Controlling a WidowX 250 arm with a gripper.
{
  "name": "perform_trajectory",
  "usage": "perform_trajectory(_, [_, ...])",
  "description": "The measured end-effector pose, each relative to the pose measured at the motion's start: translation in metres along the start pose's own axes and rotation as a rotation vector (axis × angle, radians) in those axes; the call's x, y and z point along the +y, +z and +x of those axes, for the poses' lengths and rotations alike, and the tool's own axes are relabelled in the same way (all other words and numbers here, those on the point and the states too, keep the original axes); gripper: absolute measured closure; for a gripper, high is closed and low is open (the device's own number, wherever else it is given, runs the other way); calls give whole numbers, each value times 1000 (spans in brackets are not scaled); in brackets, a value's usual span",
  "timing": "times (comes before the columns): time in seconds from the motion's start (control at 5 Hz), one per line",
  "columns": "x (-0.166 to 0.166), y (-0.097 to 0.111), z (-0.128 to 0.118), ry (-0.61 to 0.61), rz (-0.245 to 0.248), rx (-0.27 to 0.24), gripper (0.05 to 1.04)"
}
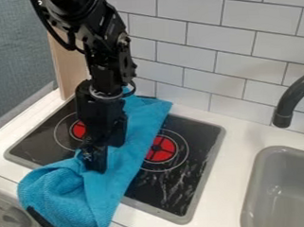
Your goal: Rotate the cloth from vertical to horizontal
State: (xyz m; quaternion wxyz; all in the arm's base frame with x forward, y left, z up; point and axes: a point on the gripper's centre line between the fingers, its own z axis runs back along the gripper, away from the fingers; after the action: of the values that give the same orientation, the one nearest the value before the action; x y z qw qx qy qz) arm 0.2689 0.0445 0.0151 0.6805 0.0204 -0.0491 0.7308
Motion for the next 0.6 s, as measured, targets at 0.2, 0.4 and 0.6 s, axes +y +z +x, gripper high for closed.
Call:
perform_trajectory(0.2, [-4, 0, 0, -99, -17, -1, 85])
perform_trajectory(0.4, [-11, 0, -3, -245, -36, 17, 85])
perform_trajectory(0.6, [-20, 1, -8, -390, -57, 44, 85])
